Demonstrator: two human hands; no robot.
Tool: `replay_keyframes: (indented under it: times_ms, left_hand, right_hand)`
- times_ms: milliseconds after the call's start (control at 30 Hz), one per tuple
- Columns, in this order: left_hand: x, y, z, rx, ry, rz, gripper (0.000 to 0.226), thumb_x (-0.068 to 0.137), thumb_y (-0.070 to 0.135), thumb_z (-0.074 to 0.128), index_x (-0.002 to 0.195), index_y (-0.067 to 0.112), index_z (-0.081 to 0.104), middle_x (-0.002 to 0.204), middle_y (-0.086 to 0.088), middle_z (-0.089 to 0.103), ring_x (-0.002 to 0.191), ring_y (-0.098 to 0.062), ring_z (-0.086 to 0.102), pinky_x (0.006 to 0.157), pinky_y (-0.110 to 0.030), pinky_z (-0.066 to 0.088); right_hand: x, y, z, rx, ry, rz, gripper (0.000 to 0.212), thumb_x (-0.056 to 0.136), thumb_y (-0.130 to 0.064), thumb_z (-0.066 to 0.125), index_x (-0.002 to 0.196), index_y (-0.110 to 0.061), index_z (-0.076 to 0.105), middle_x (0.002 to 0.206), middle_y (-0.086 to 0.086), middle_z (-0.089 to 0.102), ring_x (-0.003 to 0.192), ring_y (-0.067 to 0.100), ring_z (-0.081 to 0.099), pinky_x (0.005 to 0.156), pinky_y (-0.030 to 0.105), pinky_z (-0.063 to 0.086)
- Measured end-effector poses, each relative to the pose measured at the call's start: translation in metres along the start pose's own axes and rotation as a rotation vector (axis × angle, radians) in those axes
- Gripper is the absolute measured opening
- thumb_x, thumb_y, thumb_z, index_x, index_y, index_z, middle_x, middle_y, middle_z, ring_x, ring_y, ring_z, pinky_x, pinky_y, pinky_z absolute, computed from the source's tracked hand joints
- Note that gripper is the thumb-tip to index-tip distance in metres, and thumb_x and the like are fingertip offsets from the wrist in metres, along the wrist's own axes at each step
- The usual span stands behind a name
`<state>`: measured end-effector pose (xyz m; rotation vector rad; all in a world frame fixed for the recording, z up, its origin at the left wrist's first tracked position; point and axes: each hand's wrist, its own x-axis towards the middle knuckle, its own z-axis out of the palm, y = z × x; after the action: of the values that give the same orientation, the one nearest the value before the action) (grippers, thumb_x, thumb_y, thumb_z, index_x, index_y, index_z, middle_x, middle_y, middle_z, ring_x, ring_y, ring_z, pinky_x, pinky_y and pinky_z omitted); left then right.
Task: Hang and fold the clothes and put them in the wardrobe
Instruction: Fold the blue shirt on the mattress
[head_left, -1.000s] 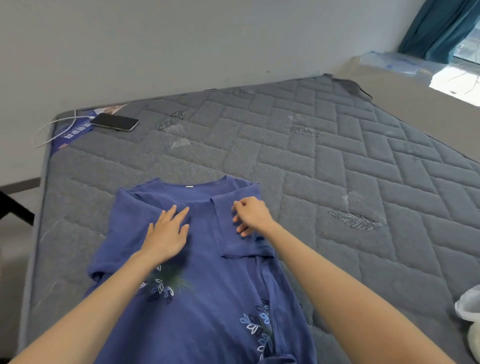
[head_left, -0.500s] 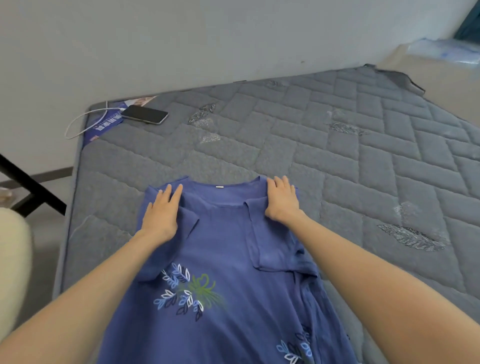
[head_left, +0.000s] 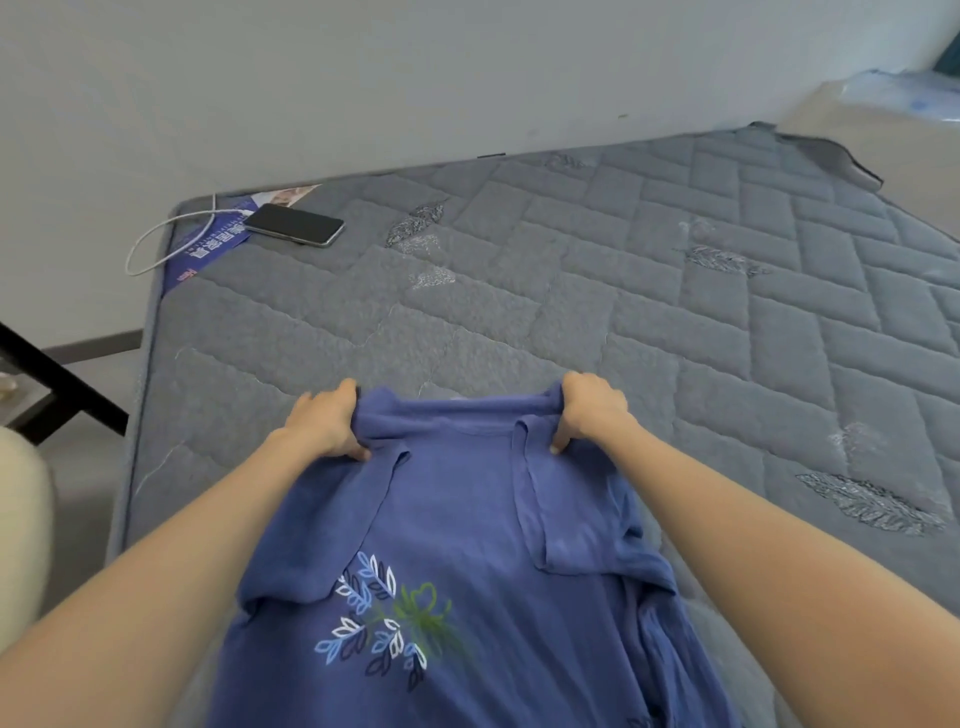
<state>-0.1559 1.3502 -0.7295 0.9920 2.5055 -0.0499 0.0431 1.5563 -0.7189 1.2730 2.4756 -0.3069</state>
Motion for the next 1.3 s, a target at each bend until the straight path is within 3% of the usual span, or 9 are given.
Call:
replay_keyframes:
  times_ms: [100, 167, 233, 467, 633, 767, 967, 1100, 1300]
  left_hand:
    - [-0.017, -0.002, 0.006, -0.067, 0.052, -0.003, 0.047, 0.081, 0.026, 0.069, 0.116, 0.007, 0.044, 0.119, -0.015, 0.058, 0.108, -0.034, 0.056, 0.084, -0.038, 0.045]
    - [-0.030, 0.000, 0.010, 0.059, 0.144, 0.016, 0.025, 0.087, 0.022, 0.058, 0.107, 0.008, 0.050, 0.115, -0.015, 0.060, 0.106, -0.035, 0.057, 0.078, -0.037, 0.044]
    - [-0.044, 0.000, 0.010, 0.093, 0.247, 0.012, 0.017, 0.087, 0.016, 0.054, 0.102, 0.008, 0.052, 0.111, -0.017, 0.061, 0.103, -0.037, 0.058, 0.072, -0.036, 0.042]
    - [-0.065, 0.001, -0.036, 0.012, 0.607, 0.027, 0.010, 0.085, 0.006, 0.050, 0.094, 0.005, 0.049, 0.098, -0.027, 0.061, 0.091, -0.046, 0.058, 0.064, -0.040, 0.036]
    - [-0.066, 0.008, -0.085, 0.008, 0.827, 0.050, 0.009, 0.084, 0.003, 0.049, 0.093, 0.004, 0.046, 0.091, -0.031, 0.061, 0.082, -0.047, 0.056, 0.060, -0.038, 0.024]
    - [-0.066, 0.016, -0.125, 0.000, 0.964, 0.017, 0.025, 0.080, -0.003, 0.048, 0.104, 0.004, 0.051, 0.087, -0.028, 0.063, 0.082, -0.045, 0.057, 0.065, -0.036, 0.020]
    - [-0.074, 0.009, -0.134, 0.026, 0.996, 0.044, 0.025, 0.078, -0.005, 0.049, 0.100, 0.005, 0.053, 0.085, -0.025, 0.064, 0.085, -0.043, 0.057, 0.069, -0.040, 0.027]
    - [-0.090, -0.007, -0.098, 0.100, 0.862, 0.119, 0.018, 0.073, -0.003, 0.053, 0.088, 0.007, 0.049, 0.078, -0.022, 0.063, 0.080, -0.042, 0.056, 0.065, -0.037, 0.020]
    - [-0.126, -0.025, -0.025, 0.108, 0.635, 0.273, 0.028, 0.067, -0.005, 0.058, 0.092, 0.008, 0.055, 0.080, -0.017, 0.063, 0.080, -0.040, 0.057, 0.067, -0.039, 0.034]
  right_hand:
    - [-0.012, 0.006, 0.005, -0.077, 0.054, -0.020, 0.063, 0.069, -0.039, 0.082, 0.119, -0.011, 0.054, 0.128, 0.009, 0.050, 0.125, 0.029, 0.042, 0.099, 0.041, 0.035]
    - [-0.024, 0.009, 0.011, -0.119, 0.127, -0.061, 0.043, 0.079, -0.035, 0.074, 0.112, -0.012, 0.058, 0.122, 0.008, 0.057, 0.117, 0.028, 0.051, 0.092, 0.037, 0.036]
    - [-0.037, 0.012, 0.012, -0.121, 0.209, -0.094, 0.022, 0.087, -0.023, 0.062, 0.107, -0.012, 0.059, 0.116, 0.009, 0.062, 0.107, 0.030, 0.059, 0.084, 0.033, 0.038]
    - [-0.063, 0.004, -0.055, 0.064, 0.561, -0.202, 0.018, 0.082, -0.008, 0.053, 0.079, -0.022, 0.065, 0.102, 0.011, 0.066, 0.093, 0.035, 0.062, 0.064, 0.030, 0.030]
    - [-0.056, -0.001, -0.100, 0.015, 0.790, -0.216, 0.016, 0.089, -0.005, 0.044, 0.092, -0.012, 0.058, 0.104, 0.012, 0.059, 0.095, 0.036, 0.056, 0.068, 0.036, 0.030]
    - [-0.050, -0.009, -0.131, -0.004, 0.928, -0.219, 0.016, 0.089, -0.003, 0.043, 0.095, -0.008, 0.057, 0.106, 0.013, 0.054, 0.103, 0.032, 0.043, 0.071, 0.033, 0.021]
    - [-0.055, -0.007, -0.124, 0.110, 0.815, -0.337, 0.015, 0.084, 0.003, 0.045, 0.092, -0.004, 0.056, 0.103, 0.015, 0.052, 0.097, 0.032, 0.047, 0.062, 0.034, 0.025]
    - [-0.070, 0.001, -0.084, 0.148, 0.628, -0.348, 0.018, 0.079, 0.002, 0.049, 0.089, -0.012, 0.056, 0.098, 0.010, 0.057, 0.091, 0.034, 0.055, 0.059, 0.032, 0.026]
    - [-0.105, 0.017, -0.017, 0.078, 0.397, -0.359, 0.020, 0.075, -0.002, 0.051, 0.089, -0.016, 0.051, 0.107, 0.008, 0.061, 0.102, 0.033, 0.057, 0.068, 0.034, 0.038]
